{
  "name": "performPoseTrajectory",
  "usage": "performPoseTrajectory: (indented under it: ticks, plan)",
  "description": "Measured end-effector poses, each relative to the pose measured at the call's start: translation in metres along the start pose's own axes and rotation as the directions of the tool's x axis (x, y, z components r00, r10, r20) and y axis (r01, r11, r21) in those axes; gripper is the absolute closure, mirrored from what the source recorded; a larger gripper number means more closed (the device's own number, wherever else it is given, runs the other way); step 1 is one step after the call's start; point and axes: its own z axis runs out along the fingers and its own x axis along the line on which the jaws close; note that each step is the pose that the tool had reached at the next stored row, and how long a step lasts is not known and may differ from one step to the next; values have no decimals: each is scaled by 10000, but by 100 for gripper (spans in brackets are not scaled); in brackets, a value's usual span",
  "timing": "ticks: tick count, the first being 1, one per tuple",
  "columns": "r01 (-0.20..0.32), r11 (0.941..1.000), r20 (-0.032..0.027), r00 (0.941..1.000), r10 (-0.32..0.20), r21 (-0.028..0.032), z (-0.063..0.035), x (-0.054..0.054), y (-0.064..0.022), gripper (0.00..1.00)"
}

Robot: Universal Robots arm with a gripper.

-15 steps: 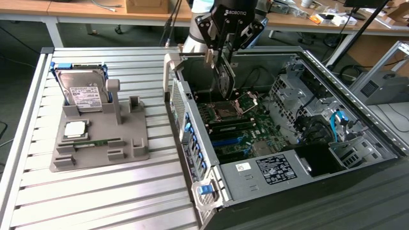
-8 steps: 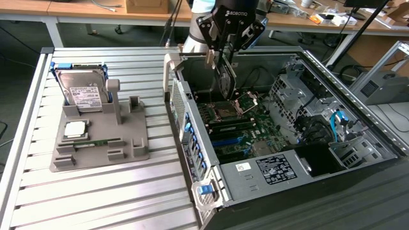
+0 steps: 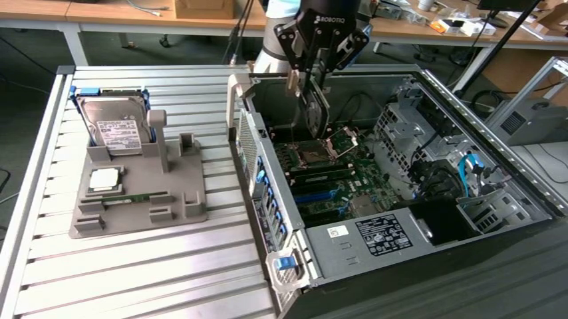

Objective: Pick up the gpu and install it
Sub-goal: 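Pick up the gpu and move the gpu toward the slot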

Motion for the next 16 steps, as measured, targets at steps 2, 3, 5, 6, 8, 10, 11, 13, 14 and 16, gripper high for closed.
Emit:
performPoseTrajectory:
  ticks: [2,3,5,6,8,10,11,13,14,16]
  plan:
    - [1,10000,1,10000,-1,21,5,-9,1,73]
    - [1,10000,3,10000,-1,33,8,-15,1,73]
    - [2,10000,3,10000,-2,48,12,-22,2,73]
    - [2,10000,4,10000,-2,60,14,-27,3,73]
    - [2,10000,5,10000,-2,73,17,-33,3,73]
    - [2,10000,6,10000,-2,87,21,-40,4,73]
    - [2,10000,7,10000,-3,93,22,-42,4,73]
    - [3,9999,8,10000,-3,109,26,-50,5,73]
    - [3,9999,9,10000,-3,115,27,-53,5,73]
    - [3,9999,10,10000,-4,127,31,-59,6,73]
